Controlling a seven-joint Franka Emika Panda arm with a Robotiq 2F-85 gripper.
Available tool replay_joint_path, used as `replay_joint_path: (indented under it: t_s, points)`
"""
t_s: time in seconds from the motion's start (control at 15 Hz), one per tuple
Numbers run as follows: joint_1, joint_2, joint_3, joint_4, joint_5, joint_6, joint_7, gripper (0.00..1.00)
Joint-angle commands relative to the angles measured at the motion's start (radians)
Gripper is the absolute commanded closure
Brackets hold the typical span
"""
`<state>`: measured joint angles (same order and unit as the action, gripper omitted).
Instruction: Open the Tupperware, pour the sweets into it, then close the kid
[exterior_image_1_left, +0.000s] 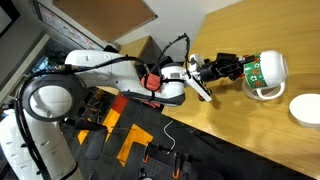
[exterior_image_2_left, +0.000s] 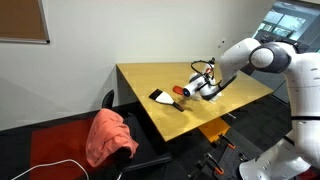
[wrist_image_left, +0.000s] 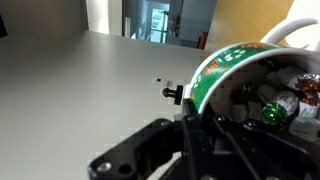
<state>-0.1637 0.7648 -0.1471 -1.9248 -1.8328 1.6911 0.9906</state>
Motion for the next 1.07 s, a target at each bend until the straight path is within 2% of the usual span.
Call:
replay_joint_path:
  t_s: [0.0,0.53,1.0]
  points:
    - [0.011,0.019,0.001,0.005,-0.038,-0.103,0.019,0.98]
    - [0.009,0.073,0.008,0.022,-0.057,-0.208,0.040,0.98]
    - [-0.004,0.106,0.010,0.063,-0.046,-0.221,0.036,0.98]
